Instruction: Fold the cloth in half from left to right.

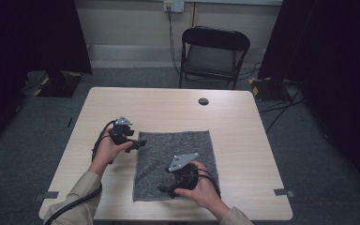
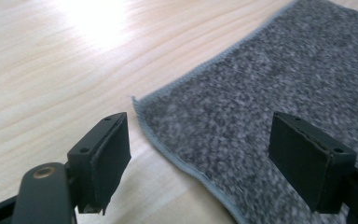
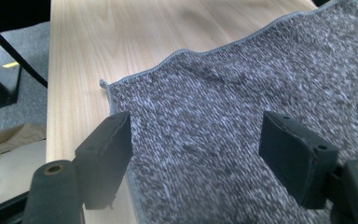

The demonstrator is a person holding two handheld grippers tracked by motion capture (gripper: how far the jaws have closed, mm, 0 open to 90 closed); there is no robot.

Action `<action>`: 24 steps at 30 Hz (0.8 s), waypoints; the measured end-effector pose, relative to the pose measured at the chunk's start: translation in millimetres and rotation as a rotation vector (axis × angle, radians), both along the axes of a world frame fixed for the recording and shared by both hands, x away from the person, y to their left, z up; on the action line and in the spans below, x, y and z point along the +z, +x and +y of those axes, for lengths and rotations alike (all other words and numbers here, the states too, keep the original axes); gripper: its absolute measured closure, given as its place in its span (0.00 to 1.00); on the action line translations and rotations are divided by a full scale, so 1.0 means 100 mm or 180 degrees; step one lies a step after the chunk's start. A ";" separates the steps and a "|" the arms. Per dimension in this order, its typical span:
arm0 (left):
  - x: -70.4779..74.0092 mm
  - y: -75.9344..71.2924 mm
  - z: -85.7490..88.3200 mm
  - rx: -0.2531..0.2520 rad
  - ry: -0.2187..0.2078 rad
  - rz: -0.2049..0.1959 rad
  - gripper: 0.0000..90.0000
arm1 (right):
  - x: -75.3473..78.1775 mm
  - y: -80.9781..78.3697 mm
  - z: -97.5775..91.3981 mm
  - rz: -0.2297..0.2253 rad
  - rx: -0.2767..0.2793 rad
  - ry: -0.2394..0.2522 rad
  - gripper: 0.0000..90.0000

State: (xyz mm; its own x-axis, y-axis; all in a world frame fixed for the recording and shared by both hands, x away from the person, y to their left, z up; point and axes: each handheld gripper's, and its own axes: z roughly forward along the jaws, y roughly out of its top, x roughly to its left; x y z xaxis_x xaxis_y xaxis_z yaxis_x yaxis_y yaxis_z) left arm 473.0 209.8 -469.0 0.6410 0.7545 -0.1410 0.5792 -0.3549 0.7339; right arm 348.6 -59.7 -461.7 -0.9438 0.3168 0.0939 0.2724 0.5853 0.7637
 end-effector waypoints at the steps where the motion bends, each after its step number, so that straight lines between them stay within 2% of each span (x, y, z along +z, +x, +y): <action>1: 0.00 0.01 0.00 0.0017 -0.0001 -0.0002 0.22 | 0.00 0.00 0.02 -0.0008 0.0004 -0.0012 0.29; 2: 0.00 0.02 -0.01 0.0038 0.0033 -0.0031 0.22 | 0.00 -0.01 0.03 -0.0006 0.0003 -0.0006 0.29; 7: -0.02 0.07 0.00 0.0075 0.0106 -0.0001 0.23 | 0.01 -0.01 0.11 -0.0002 0.0046 0.0022 0.31; 14: -0.05 0.10 0.00 0.0106 0.0147 -0.0003 0.25 | 0.02 -0.02 0.27 -0.0046 0.0143 0.0030 0.35; 21: -0.09 0.12 0.01 0.0111 0.0212 -0.0035 0.30 | -0.03 -0.06 0.41 -0.0039 0.0250 0.0052 0.41; 24: -0.13 0.13 0.02 0.0119 0.0247 -0.0018 0.31 | -0.08 -0.10 0.48 -0.0029 0.0338 -0.0002 0.45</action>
State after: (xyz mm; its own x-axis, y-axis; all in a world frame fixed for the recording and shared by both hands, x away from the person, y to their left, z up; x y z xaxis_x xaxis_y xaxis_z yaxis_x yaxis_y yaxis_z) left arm 485.7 211.5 -482.2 0.6128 0.7864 -0.0777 0.5890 -0.3890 0.7084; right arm 338.7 -11.9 -469.7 -0.9729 0.2151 0.0849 0.2019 0.6110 0.7654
